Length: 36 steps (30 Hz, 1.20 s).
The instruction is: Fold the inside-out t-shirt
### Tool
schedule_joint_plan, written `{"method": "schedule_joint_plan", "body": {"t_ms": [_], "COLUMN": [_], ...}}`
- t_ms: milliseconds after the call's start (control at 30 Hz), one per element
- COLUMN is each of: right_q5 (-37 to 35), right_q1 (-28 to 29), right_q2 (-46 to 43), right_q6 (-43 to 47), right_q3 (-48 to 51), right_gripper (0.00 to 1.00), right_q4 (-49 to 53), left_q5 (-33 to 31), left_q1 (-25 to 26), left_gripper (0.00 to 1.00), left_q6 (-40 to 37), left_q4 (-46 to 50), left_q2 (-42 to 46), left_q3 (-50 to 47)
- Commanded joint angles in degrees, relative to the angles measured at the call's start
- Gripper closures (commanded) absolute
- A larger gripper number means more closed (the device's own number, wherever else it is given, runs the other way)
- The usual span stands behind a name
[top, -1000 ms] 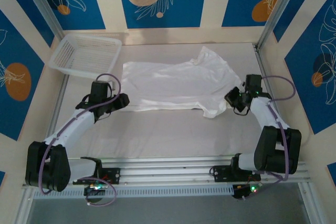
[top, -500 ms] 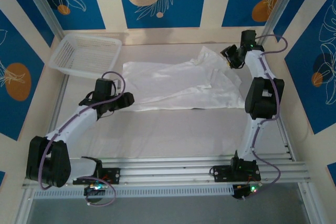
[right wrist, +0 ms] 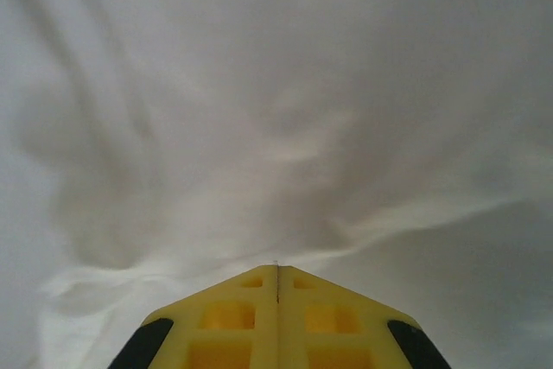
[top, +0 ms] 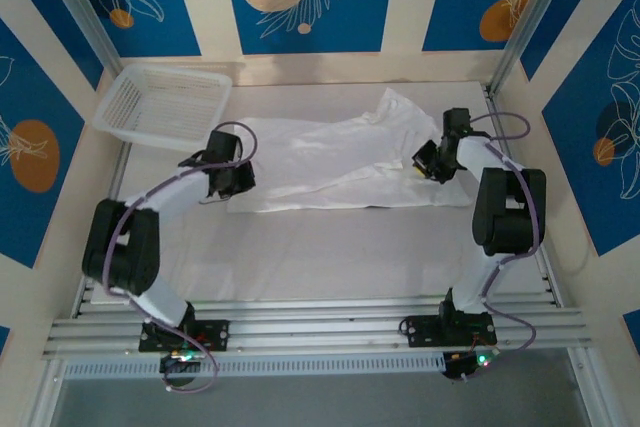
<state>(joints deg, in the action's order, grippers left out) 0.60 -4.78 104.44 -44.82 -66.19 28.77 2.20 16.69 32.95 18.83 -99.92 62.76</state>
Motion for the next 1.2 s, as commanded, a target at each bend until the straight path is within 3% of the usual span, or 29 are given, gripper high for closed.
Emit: {"method": "schedule_joint_plan", "body": {"t_ms": [0,133,333,567,700,733,800,867,900,1033,1167], "right_q5": [-0.74,2.55,8.28,4.97,5.12,4.69,3.26,5.07,6.57,-10.53,-16.80], "right_q1": [-4.53,-8.90,-11.99,-15.29,-14.27,-12.86,-8.34,-4.48,-3.22,1.01,1.51], "right_q2": [-1.69,-0.12,-3.50,-21.62,-34.80,-36.97,-38.71,-35.35,-31.65,-14.16,-0.03], "right_q6": [-3.43,-1.88,-4.48,-7.67,-1.96,-0.35,7.26,17.75,23.60,36.86,44.42], "right_q3": [3.95,4.92,11.79,31.82,29.58,27.48,22.90,17.72,13.81,-2.48,-14.31], "right_gripper": [0.92,0.93,0.98,0.96,0.94,0.94,0.92,0.83,0.79,0.75,0.66], "right_q4": [-1.64,1.78,3.66,2.87,7.86,7.35,1.96,-3.47,-3.80,1.77,4.58], "left_q5": [-2.08,-1.21,1.58,3.34,1.25,0.22,-3.64,-8.72,-11.39,-17.55,-13.92], "left_q1": [0.33,0.35,0.29,4.54,8.17,8.50,8.71,8.72,8.69,8.63,8.47], "left_gripper": [1.00,1.00,1.00,1.00,1.00,0.92,0.60,0.44,0.41,0.40,0.38], "left_q6": [2.09,2.75,4.75,9.90,9.89,9.57,7.93,5.08,2.83,-4.97,-11.03], "left_q4": [3.83,5.48,2.91,5.20,10.54,11.10,11.20,10.11,9.62,8.23,5.16], "left_q2": [-5.27,-7.35,1.24,21.51,30.48,32.06,34.28,34.83,34.52,32.81,32.61], "left_q3": [3.09,0.44,-14.69,-29.86,-26.48,-25.12,-22.09,-19.27,-17.41,-11.84,-10.35]}}
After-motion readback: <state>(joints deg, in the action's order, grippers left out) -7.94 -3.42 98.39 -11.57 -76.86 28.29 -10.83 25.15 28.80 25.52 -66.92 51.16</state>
